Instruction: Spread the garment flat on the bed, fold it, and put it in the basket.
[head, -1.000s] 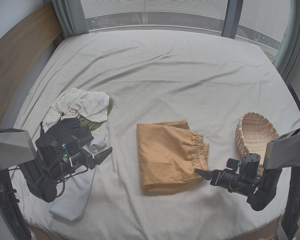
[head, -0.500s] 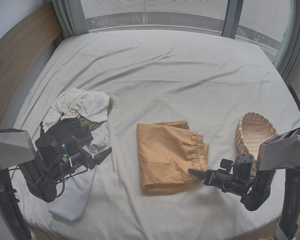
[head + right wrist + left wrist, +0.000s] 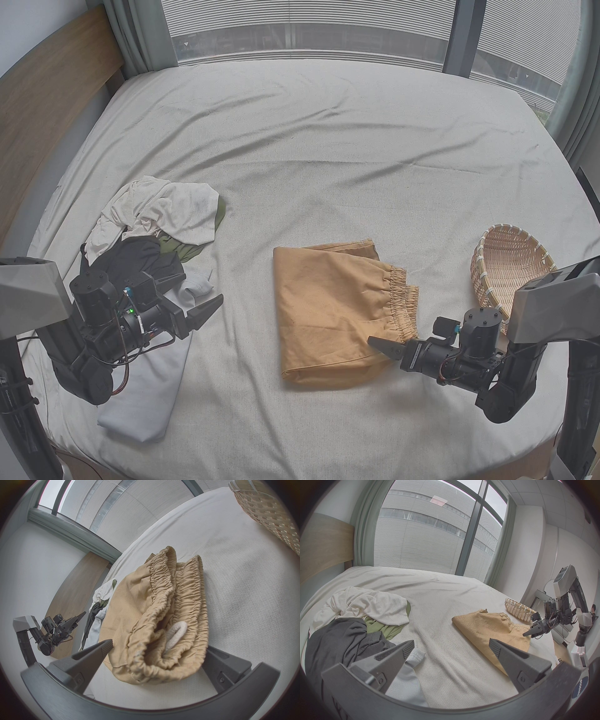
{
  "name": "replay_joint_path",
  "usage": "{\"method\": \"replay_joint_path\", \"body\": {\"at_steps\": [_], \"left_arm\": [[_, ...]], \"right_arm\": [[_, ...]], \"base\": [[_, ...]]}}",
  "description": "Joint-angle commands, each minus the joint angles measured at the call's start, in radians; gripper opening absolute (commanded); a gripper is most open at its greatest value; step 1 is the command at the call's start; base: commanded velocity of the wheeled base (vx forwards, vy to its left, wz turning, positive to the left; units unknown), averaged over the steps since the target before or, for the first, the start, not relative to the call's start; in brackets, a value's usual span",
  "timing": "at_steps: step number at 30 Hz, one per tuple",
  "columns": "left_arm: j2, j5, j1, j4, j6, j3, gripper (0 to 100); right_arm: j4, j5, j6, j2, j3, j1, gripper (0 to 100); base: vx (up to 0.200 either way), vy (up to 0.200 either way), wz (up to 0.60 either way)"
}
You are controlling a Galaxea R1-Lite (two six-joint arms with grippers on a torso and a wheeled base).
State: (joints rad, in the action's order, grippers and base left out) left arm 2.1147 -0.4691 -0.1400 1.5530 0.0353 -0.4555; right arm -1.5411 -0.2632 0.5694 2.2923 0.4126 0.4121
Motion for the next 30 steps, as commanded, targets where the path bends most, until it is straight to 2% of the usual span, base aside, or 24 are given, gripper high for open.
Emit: {"method": "replay_joint_path", "body": {"at_steps": [1, 12, 13, 30], "left_arm": [[-0.001, 0.0, 0.0, 0.004, 0.0, 0.0, 100], [0.001, 0.0, -0.001, 0.004, 0.0, 0.001, 100], [0.001, 0.0, -0.001, 0.004, 0.0, 0.001, 100], [0.001, 0.0, -0.001, 0.004, 0.0, 0.003, 100]], "right_arm": [[-0.001, -0.001, 0.001, -0.001, 0.003, 0.002, 100], [-0.002, 0.001, 0.001, 0.001, 0.008, 0.001, 100], [-0.002, 0.001, 0.001, 0.001, 0.008, -0.001, 0], [-0.002, 0.002, 0.001, -0.001, 0.006, -0.001, 0]], "base": [[0.0, 0.0, 0.0], [0.0, 0.0, 0.0], [0.0, 0.0, 0.0], [0.0, 0.0, 0.0]]}}
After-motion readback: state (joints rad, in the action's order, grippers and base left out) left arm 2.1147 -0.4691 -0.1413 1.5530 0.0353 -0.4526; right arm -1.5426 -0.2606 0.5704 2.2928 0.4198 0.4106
